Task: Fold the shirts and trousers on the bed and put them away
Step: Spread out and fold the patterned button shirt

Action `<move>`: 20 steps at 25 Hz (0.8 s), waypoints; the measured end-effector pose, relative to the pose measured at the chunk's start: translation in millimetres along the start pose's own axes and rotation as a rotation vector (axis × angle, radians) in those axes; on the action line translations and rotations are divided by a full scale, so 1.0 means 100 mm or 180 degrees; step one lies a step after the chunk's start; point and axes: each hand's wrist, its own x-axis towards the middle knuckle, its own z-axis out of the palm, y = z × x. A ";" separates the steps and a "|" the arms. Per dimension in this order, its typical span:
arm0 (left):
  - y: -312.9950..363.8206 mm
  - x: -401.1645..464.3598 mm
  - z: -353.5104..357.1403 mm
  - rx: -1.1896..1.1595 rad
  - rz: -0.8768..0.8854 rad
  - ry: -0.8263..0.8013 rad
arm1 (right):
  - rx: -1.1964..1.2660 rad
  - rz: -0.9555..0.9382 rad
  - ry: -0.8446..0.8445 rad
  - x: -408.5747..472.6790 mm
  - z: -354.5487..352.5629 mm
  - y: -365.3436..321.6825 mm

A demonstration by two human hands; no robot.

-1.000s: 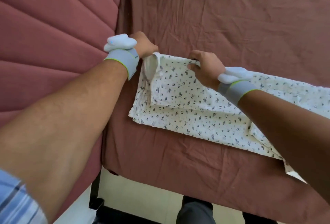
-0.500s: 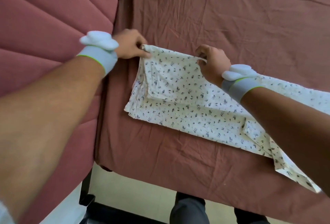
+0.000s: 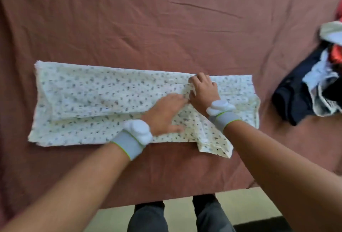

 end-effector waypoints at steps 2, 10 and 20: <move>0.29 0.21 0.46 0.0789 0.0129 -0.0558 | 0.0053 0.0262 0.0158 -0.24 -0.05 0.49; 0.36 0.34 0.85 0.1140 0.0716 -0.0365 | 0.2256 0.1429 0.0559 -0.81 -0.07 1.44; 0.35 -0.05 0.80 -0.0189 -0.0033 -0.0008 | 0.1823 0.0986 0.0659 -0.99 0.02 1.45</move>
